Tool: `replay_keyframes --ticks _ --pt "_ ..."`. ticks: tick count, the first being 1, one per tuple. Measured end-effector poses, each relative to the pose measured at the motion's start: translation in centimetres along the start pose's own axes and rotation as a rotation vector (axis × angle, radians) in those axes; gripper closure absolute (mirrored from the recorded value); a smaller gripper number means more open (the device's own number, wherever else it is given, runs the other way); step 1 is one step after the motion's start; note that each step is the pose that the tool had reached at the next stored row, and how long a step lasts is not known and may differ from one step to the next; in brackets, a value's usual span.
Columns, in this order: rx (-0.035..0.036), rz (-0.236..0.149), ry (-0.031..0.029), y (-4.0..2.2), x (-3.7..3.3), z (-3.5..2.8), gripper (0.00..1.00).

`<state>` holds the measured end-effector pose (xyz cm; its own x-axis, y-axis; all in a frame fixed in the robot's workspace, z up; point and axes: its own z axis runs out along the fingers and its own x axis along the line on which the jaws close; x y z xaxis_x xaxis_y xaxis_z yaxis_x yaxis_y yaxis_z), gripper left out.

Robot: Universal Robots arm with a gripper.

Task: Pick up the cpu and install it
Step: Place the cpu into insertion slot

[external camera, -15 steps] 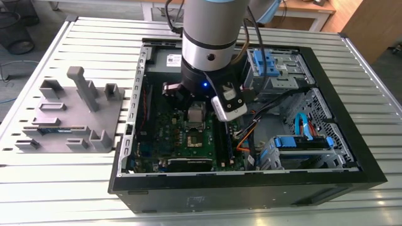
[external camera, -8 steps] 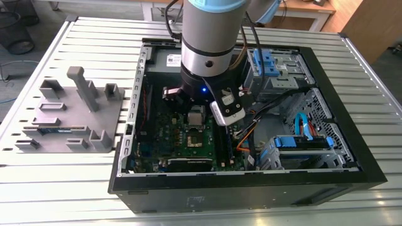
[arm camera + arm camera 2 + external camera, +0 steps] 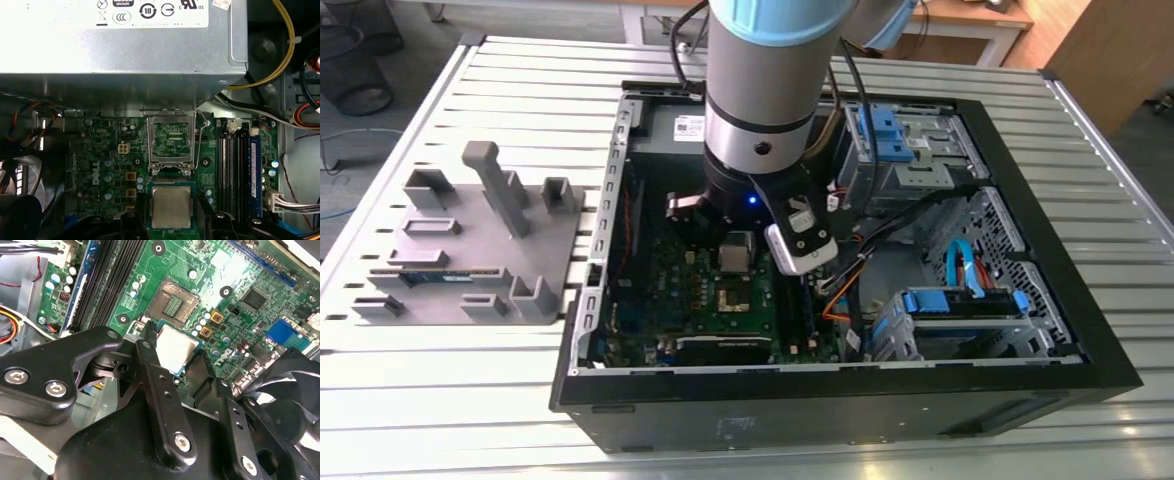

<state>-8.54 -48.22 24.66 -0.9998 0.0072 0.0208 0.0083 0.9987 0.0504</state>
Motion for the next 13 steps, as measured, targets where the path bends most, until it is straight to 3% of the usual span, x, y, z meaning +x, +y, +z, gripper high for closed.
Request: replay_keyframes --ticks 7,13 --pt "-0.0001 0.000 -0.0001 -0.35 -0.01 0.18 0.53" --pt "-0.0001 0.000 -0.0001 -0.65 -0.02 0.95 0.53"
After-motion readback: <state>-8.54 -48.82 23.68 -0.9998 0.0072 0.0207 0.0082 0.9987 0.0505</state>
